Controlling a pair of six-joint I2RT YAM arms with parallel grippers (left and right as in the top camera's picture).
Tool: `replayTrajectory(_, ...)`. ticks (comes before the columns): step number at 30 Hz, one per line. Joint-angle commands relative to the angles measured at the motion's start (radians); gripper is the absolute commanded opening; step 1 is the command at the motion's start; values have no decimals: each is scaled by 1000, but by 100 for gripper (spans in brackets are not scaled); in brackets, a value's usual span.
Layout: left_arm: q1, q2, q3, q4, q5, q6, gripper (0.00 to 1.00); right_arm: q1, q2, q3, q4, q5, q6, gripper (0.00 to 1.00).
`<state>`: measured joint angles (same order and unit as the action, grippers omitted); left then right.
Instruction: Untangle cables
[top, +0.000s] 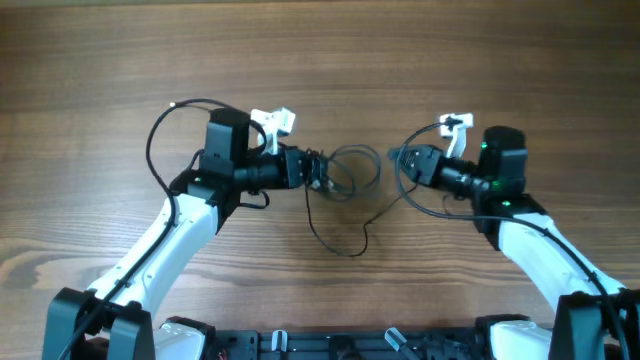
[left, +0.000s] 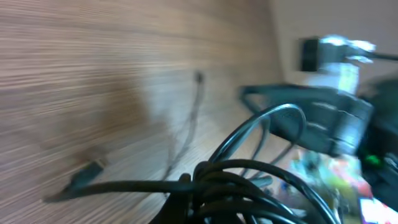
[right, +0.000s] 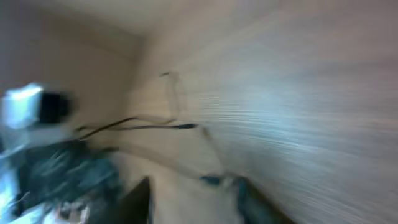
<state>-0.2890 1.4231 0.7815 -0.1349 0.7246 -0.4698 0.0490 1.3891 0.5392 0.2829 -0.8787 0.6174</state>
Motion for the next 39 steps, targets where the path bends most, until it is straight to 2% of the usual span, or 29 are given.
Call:
replayTrajectory(1, -2, -5, 3, 6, -195, -111, 4, -6, -33, 10, 138, -370, -52, 55)
replayTrajectory(3, -14, -3, 3, 30, -183, -119, 4, 43, -34, 10, 215, -403, -106, 55)
replayTrajectory(6, -74, -3, 3, 66, -148, -109, 4, 135, -30, 10, 193, -247, -221, 56)
replayTrajectory(9, -144, -4, 3, 91, -100, -29, 4, 186, -18, 10, 137, -90, -276, 57)
replayTrajectory(13, -164, -4, 3, 106, -100, -29, 4, 190, -12, 10, -4, 32, -325, 44)
replayTrajectory(14, -163, -4, 3, 125, -92, -32, 4, 190, -12, 10, -32, 33, -335, 37)
replayTrajectory(18, -163, -4, 3, 186, -60, -32, 4, 190, -12, 10, -56, -5, -356, 33)
replayTrajectory(20, -163, -4, 3, 183, -58, -32, 4, 190, -12, 10, -56, 1, -355, 37)
replayTrajectory(22, -163, -4, 3, 177, -51, -32, 4, 188, -12, 10, -59, 34, -354, 47)
replayTrajectory(23, -163, -4, 3, 171, -53, -32, 4, 188, -14, 10, -48, 24, -335, 66)
replayTrajectory(24, -163, -4, 3, 159, -68, -32, 4, 185, -19, 10, -36, 6, -318, 80)
replayTrajectory(25, -163, -4, 3, 130, -111, -32, 4, 181, -31, 10, -33, -10, -318, 86)
replayTrajectory(29, -140, -4, 3, 70, -147, -31, 4, 154, -81, 10, -49, -38, -322, 86)
replayTrajectory(36, -134, -4, 3, 102, -67, -32, 4, 156, -55, 10, -63, -27, -409, 66)
replayTrajectory(38, -134, -4, 3, 121, -32, -32, 4, 156, -39, 10, -79, -27, -408, 50)
replayTrajectory(39, -134, -4, 3, 130, -29, -32, 4, 156, -29, 10, -91, -27, -407, 28)
